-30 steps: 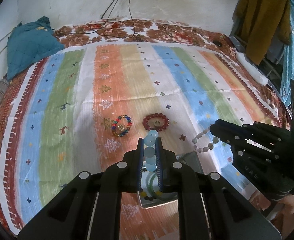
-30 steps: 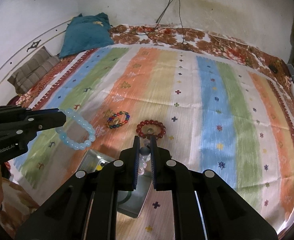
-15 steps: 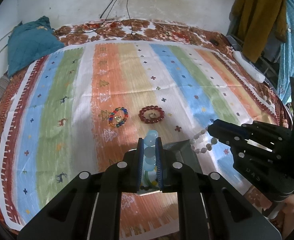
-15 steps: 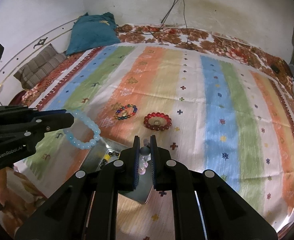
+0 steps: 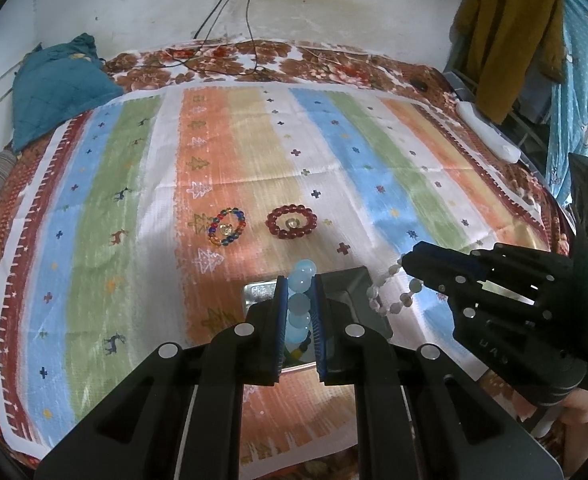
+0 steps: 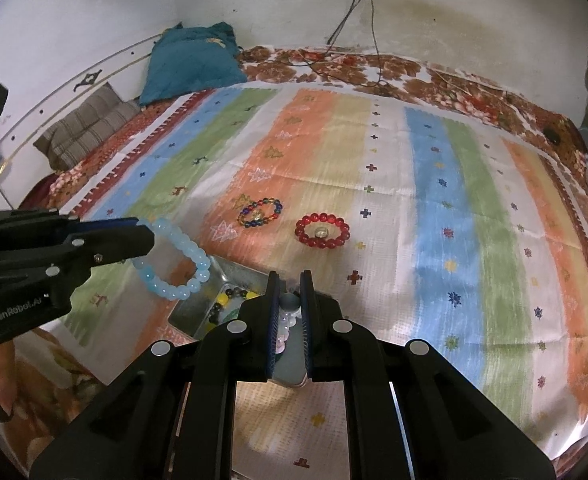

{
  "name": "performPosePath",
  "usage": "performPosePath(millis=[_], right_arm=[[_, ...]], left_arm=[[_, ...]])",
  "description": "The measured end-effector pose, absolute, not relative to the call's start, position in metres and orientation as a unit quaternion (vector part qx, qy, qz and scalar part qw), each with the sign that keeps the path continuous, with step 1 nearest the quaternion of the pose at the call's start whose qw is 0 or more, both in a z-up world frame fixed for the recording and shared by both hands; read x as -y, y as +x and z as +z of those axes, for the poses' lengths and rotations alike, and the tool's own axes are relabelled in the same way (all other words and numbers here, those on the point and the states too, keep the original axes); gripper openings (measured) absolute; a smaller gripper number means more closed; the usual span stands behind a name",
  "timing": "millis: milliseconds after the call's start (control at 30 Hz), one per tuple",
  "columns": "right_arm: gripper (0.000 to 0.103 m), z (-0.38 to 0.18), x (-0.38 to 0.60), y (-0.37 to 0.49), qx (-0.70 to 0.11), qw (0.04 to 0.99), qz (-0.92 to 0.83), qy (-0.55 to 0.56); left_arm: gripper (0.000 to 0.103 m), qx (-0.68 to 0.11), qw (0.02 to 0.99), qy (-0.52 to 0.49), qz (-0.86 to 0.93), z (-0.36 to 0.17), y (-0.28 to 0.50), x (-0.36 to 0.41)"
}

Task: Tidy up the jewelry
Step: 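Open both grippers to drop the bracelets into the tin, then withdraw both open grippers from the tin and move toward the remaining bracelets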

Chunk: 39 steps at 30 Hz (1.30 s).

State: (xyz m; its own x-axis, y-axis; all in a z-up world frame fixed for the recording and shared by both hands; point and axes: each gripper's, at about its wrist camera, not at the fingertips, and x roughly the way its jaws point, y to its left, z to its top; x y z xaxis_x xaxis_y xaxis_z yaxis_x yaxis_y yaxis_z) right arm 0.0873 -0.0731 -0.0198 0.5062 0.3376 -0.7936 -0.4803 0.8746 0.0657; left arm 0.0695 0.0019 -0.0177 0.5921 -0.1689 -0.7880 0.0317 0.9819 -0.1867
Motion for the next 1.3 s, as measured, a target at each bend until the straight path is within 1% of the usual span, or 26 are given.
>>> performPosePath(millis=[133,167,200,233,367,433,567,600,667,800,867,967,1000,1033,1067,1200,1300], right_arm=[[0.013,-0.024,0.072,0.090,-0.447,0.861,0.230,-0.082],[0.015,-0.025,0.074,0.092,-0.449,0.861,0.224,-0.082],[0.024,-0.025,0.074,0.092,-0.449,0.862,0.219,-0.082],[0.030,-0.026,0.076,0.093,-0.450,0.863,0.214,-0.081],[0.030,-0.030,0.080,0.098,-0.459,0.861,0.202,-0.080],[0.031,-0.031,0.082,0.100,-0.464,0.859,0.201,-0.076],[0.035,-0.033,0.085,0.103,-0.469,0.858,0.195,-0.075],[0.036,-0.034,0.085,0.104,-0.471,0.858,0.193,-0.075],[0.037,-0.034,0.084,0.106,-0.473,0.857,0.191,-0.076],[0.044,-0.035,0.085,0.109,-0.473,0.858,0.185,-0.078],[0.045,-0.036,0.087,0.112,-0.475,0.858,0.177,-0.078],[0.047,-0.037,0.089,0.116,-0.478,0.858,0.173,-0.077],[0.050,-0.037,0.089,0.118,-0.479,0.858,0.171,-0.076],[0.052,-0.037,0.089,0.119,-0.480,0.857,0.170,-0.076],[0.053,-0.037,0.088,0.119,-0.480,0.857,0.171,-0.076],[0.057,-0.038,0.085,0.123,-0.482,0.855,0.171,-0.078],[0.061,-0.039,0.084,0.129,-0.486,0.854,0.169,-0.078]], left_arm=[[0.012,-0.446,0.891,-0.076,-0.038,-0.018,0.070,-0.002],[0.014,-0.441,0.894,-0.074,-0.032,-0.016,0.069,-0.003],[0.016,-0.441,0.894,-0.078,-0.031,-0.015,0.069,-0.004],[0.016,-0.442,0.892,-0.083,-0.030,-0.016,0.070,-0.006],[0.016,-0.451,0.888,-0.092,-0.015,-0.020,0.073,-0.015],[0.020,-0.452,0.887,-0.097,-0.011,-0.020,0.074,-0.020],[0.022,-0.459,0.883,-0.098,-0.001,-0.024,0.078,-0.025],[0.025,-0.461,0.882,-0.097,0.000,-0.025,0.079,-0.026],[0.026,-0.465,0.880,-0.094,0.004,-0.027,0.082,-0.027],[0.029,-0.473,0.876,-0.091,0.011,-0.031,0.087,-0.029],[0.032,-0.476,0.875,-0.090,0.015,-0.033,0.090,-0.032],[0.037,-0.480,0.873,-0.088,0.021,-0.035,0.095,-0.034],[0.040,-0.482,0.871,-0.088,0.024,-0.036,0.097,-0.035],[0.044,-0.482,0.871,-0.089,0.028,-0.036,0.099,-0.036],[0.046,-0.483,0.870,-0.094,0.035,-0.037,0.102,-0.038],[0.047,-0.491,0.865,-0.093,0.047,-0.043,0.113,-0.038],[0.051,-0.496,0.862,-0.087,0.050,-0.045,0.119,-0.037]])
